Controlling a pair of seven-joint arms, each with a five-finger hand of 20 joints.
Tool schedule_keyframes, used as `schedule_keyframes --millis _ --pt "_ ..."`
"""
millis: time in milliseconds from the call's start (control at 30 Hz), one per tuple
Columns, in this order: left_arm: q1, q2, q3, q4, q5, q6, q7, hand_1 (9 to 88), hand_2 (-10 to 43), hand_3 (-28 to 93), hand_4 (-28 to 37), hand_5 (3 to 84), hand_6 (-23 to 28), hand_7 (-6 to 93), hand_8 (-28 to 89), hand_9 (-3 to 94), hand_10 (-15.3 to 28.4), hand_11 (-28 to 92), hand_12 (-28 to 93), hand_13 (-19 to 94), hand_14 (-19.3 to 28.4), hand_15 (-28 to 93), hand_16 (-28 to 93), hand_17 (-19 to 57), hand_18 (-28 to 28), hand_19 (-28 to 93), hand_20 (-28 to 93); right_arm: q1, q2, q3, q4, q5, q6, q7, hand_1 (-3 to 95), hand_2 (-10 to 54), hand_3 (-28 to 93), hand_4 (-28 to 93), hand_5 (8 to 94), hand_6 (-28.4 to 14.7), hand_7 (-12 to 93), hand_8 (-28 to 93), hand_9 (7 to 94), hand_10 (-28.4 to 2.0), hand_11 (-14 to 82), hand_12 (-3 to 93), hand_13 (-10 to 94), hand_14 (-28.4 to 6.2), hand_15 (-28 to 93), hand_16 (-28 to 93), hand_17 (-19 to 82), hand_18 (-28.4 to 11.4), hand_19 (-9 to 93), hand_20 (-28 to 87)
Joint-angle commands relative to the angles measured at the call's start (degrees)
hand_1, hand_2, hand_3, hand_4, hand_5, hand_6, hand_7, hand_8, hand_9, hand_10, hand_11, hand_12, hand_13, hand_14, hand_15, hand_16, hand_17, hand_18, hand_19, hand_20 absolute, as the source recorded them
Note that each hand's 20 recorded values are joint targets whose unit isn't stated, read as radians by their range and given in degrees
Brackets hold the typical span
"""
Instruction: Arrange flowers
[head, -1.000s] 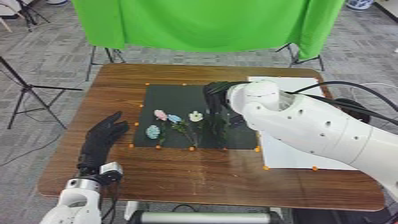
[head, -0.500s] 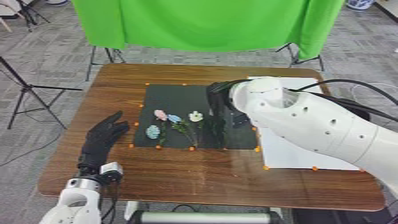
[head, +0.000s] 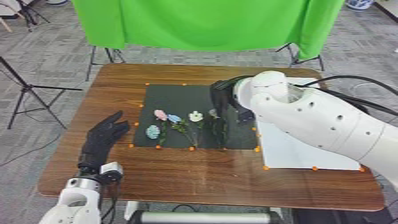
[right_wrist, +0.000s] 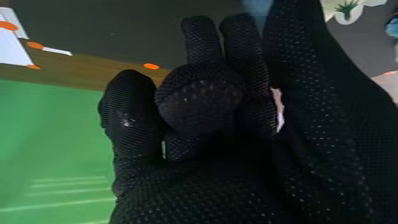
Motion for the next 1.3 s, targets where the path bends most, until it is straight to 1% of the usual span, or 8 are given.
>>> schedule_keyframes --millis 33,200,433,633,767,900,1067,1300 --pt "0.56 -0.28 0.67 0.51 0.16 -0.83 -0.71 25.1 -9.1 72 -22.5 42.3 0.5 11.9 -7 45.2 12.7 17 10 39 16.0 14 0 7.9 11.9 4 17 1.19 0.45 0.54 -0.22 -0.48 -1.22 0.11 44.8 -9.5 72 -19 60.4 3.3 20 -11 62.3 -12.1 10.5 17.0 88 -0.8 65 29 62 -14.0 93 59" --pt "0.44 -0.35 0.66 0.57 0.23 -0.88 -0.72 25.1 -9.2 72 -22.4 42.3 0.5 12.0 -7 45.2 12.7 17 10 39 16.0 14 0 7.9 11.9 4 17 2.83 1.06 1.21 -0.07 -0.43 -1.8 -0.19 44.5 -9.5 72 -19 59.4 3.2 20 -11 61.4 -12.1 10.3 17.0 87 -0.9 65 29 62 -13.9 93 58" --pt "0.51 -0.42 0.77 0.59 0.25 -0.82 -0.73 25.3 -9.2 72 -22.4 42.3 0.4 12.1 -7 45.2 12.7 17 10 39 16.1 14 0 7.9 11.9 4 17 5.53 5.08 2.23 -0.47 -7.29 4.93 -0.7 39.3 -9.5 72 -19 56.0 3.2 18 -10 57.9 -13.1 8.3 16.6 86 -1.2 65 29 61 -14.2 93 58" --pt "0.76 -0.56 0.69 0.54 0.24 -0.74 -0.67 25.4 -9.2 72 -22.3 42.3 0.4 12.0 -7 45.1 12.7 17 10 39 16.1 15 0 8.1 12.0 4 17 4.41 8.56 3.63 2.15 -11.84 6.07 3.05 25.7 -9.5 69 -20 42.3 1.5 10 -8 44.5 -17.3 5.3 14.1 82 -3.3 66 29 57 -15.9 93 55" --pt "1.2 -0.68 0.54 0.3 0.24 -0.63 -0.69 25.4 -9.3 72 -22.2 42.3 0.5 11.9 -7 45.1 12.7 17 10 39 16.1 15 0 8.1 12.0 4 17 2.81 9.23 5.19 5.85 -11.02 3.21 6.56 21.1 -9.5 65 -21 33.8 0.3 6 -6 38.3 -19.7 3.6 13.6 80 -4.8 66 28 56 -17.1 93 53" --pt "0.57 -0.75 0.88 0.53 0.34 -0.77 -1.0 25.4 -9.3 72 -22.1 42.3 0.5 11.9 -7 45.2 12.7 17 10 39 16.1 15 0 8.1 12.0 4 17 0.49 10.04 6.78 8.59 -11.32 1.35 8.72 14.6 -9.5 62 -23 25.3 -0.9 2 -4 32.1 -22.3 1.2 11.4 80 -6.2 65 27 55 -18.9 93 51" --pt "0.69 -0.8 0.99 0.49 0.41 -1.03 -0.82 25.6 -9.3 72 -22.2 42.2 0.4 12.0 -7 45.2 12.7 17 10 39 16.2 15 -1 8.1 12.1 4 17 -3.58 11.33 10.53 10.15 -9.67 -1.51 11.64 13.1 -9.5 60 -24 24.4 -0.8 1 -4 31.2 -23.2 0.9 10.0 80 -6.4 65 27 55 -19.4 93 50" --pt "1.11 -0.76 0.81 0.3 0.37 -1.05 -1.1 25.7 -9.2 72 -22.2 42.3 0.3 12.2 -7 45.2 12.8 17 10 39 16.2 15 -1 8.1 12.1 4 17 -9.42 13.93 14.39 9.01 -8.92 -0.25 13.49 12.8 -9.5 60 -26 25.6 -0.2 2 -4 31.4 -23.7 1.2 9.3 81 -6.4 65 27 55 -19.9 93 51"
